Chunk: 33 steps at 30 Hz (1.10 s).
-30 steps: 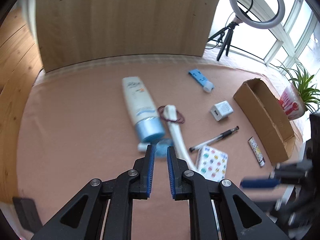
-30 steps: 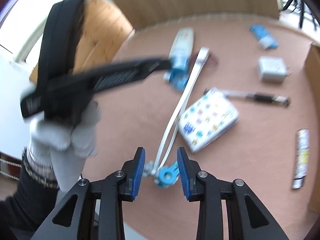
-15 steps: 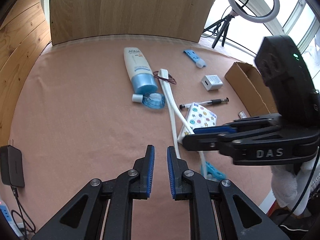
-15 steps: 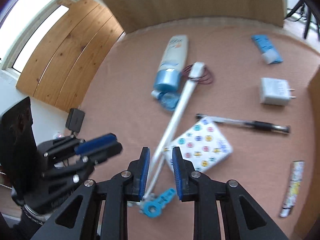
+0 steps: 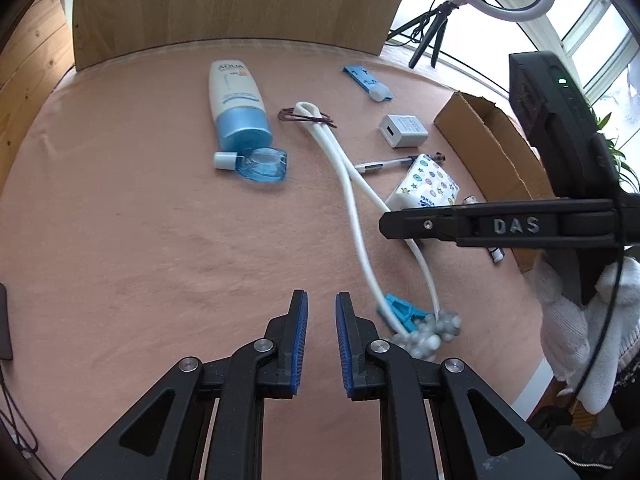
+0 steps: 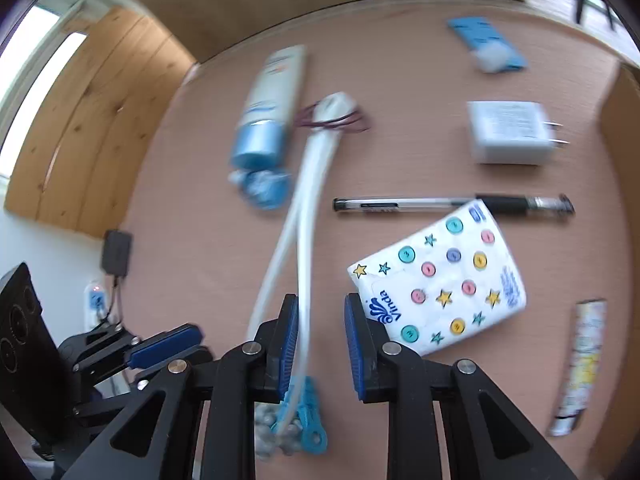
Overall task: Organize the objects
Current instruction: 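Close the right gripper on the white cable beside the blue clip, then carry the white cable into the box and open the right gripper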
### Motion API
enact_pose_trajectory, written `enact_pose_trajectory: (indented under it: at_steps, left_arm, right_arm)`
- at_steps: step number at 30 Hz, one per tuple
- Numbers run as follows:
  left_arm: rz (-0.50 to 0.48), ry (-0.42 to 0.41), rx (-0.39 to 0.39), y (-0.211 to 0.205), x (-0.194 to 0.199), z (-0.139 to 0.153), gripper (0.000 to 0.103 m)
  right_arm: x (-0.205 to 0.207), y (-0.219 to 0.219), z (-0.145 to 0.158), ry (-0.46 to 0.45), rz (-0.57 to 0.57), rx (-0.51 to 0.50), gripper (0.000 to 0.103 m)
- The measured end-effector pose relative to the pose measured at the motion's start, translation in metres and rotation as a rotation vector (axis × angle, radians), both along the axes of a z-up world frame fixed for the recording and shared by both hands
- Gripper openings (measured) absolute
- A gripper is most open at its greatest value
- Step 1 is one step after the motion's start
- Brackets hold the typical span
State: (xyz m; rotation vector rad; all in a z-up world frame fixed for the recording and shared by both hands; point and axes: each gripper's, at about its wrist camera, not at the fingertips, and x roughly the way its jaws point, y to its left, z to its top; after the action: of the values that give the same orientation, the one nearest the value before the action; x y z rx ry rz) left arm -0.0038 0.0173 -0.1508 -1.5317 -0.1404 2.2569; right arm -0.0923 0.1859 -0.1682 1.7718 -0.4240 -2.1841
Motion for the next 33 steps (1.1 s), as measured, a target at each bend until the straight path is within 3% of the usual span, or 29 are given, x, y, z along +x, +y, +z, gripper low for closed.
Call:
enact_pose_trajectory:
  at_steps: [4,9,12,16,19,24,33]
  left_arm:
    - [0.004,-0.024,0.046,0.006,-0.009,-0.004,0.033]
    - [-0.008,-0.048,0.051,0.015,-0.019,-0.012,0.036]
    - [-0.026,-0.052,0.033,0.023,-0.020,-0.018,0.034]
    - [-0.054,-0.062,0.049,0.031,-0.017,-0.021,0.013]
    - [-0.061,-0.051,0.021,0.036,-0.012,-0.018,0.013]
    - [-0.054,-0.089,0.104,0.029,0.006,-0.006,0.013]
    - [-0.087,-0.056,0.135,0.045,0.041,0.021,0.013]
  right_arm:
    - [0.006,0.005,0.005,0.002,0.010,0.002,0.021]
    - [0.014,-0.003,0.000,-0.012,0.035,0.024,0.021]
    - [0.014,-0.003,-0.008,-0.025,0.021,0.016,0.016]
    - [0.014,-0.003,-0.008,-0.025,0.020,0.018,0.011]
    - [0.017,-0.006,-0.008,-0.024,0.037,0.016,0.007]
    - [0.026,-0.008,-0.002,-0.034,0.046,0.022,0.006]
    - [0.062,0.002,0.022,-0.028,0.060,-0.023,0.006]
